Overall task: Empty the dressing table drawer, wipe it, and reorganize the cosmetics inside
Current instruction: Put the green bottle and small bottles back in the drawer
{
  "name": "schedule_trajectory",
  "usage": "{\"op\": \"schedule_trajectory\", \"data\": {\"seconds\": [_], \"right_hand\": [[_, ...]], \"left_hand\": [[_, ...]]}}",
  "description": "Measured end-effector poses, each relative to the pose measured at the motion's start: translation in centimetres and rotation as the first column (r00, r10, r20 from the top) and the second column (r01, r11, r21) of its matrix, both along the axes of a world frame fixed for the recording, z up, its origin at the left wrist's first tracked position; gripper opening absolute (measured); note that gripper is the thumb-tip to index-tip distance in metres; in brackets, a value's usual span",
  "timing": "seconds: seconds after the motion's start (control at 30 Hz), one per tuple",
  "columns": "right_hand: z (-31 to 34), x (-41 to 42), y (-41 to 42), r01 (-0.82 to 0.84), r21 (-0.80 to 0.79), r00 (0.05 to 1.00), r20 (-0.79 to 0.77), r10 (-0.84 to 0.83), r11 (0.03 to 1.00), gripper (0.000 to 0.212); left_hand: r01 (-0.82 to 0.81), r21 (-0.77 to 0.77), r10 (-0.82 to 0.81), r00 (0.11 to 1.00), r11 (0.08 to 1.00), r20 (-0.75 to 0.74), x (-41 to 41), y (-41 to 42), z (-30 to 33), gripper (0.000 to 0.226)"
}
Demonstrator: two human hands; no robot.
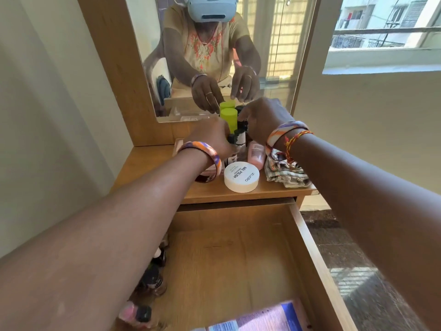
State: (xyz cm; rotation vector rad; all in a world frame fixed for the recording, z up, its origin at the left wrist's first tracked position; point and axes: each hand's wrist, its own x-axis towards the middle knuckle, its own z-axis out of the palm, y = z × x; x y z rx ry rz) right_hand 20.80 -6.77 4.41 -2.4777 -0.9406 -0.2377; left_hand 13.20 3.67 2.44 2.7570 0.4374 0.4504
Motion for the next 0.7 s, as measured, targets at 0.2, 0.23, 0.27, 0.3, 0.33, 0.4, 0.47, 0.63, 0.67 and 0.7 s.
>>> {"op": "schedule_trajectory", "data": {"seconds": [0.2, 0.23, 0.27, 0.3, 0.33, 0.4, 0.47, 0.63, 0.67, 0.7], "right_hand": [[1.4, 2.8, -0.2, 0.081, 0.146, 0.997, 0.006, -0.083, 0.986, 0.04], [1.3, 2.9, -0.2, 0.064, 0.141, 0.998, 0.009, -0.066, 0.988, 0.041], [1.1, 3.0, -0.1, 0.037, 0.13, 0.999, 0.018, -0.039, 0.991, 0.041], [0.8, 3.2, 0.1, 0.008, 0.114, 0.999, 0.03, -0.011, 0.993, 0.039], [0.4, 3.4, 0.4, -0.011, 0.095, 0.999, 0.037, 0.008, 0.995, 0.037], [-0.2, 3.8, 1.1, -0.012, 0.053, 1.0, 0.018, 0.011, 0.999, 0.037], [-0.5, 4.0, 1.8, 0.002, -0.004, 1.0, -0.006, -0.002, 1.0, 0.039], [0.0, 3.8, 2.7, -0.013, -0.108, 0.997, 0.069, 0.02, 0.994, 0.03], [0.0, 3.8, 2.7, -0.003, -0.1, 0.997, 0.076, 0.01, 0.995, 0.028], [0.0, 3.8, 2.8, 0.011, -0.093, 0.997, 0.076, -0.004, 0.996, 0.027]], "left_hand": [[0.001, -0.151, 0.002, 1.0, 0.988, 0.021, 0.3, 1.4, 1.8, 0.021], [-0.008, -0.187, 0.018, 0.999, 0.982, 0.05, 0.2, 1.7, 2.6, 0.021], [-0.024, -0.2, 0.04, 0.996, 0.979, 0.078, 0.3, 2.0, 3.4, 0.021], [-0.041, -0.203, 0.063, 0.993, 0.978, 0.103, 0.4, 2.3, 4.1, 0.022], [-0.059, -0.2, 0.085, 0.989, 0.978, 0.121, 0.5, 2.4, 4.6, 0.022], [-0.082, -0.199, 0.112, 0.984, 0.977, 0.14, 0.7, 2.5, 5.3, 0.022], [-0.085, -0.215, 0.119, 0.981, 0.973, 0.15, 0.8, 2.6, 5.4, 0.022], [-0.084, -0.224, 0.117, 0.983, 0.971, 0.14, 1.1, 2.4, 5.0, 0.025], [-0.081, -0.228, 0.114, 0.984, 0.97, 0.135, 1.1, 2.3, 5.0, 0.024], [-0.076, -0.234, 0.109, 0.985, 0.969, 0.134, 1.1, 2.3, 4.9, 0.024]]}}
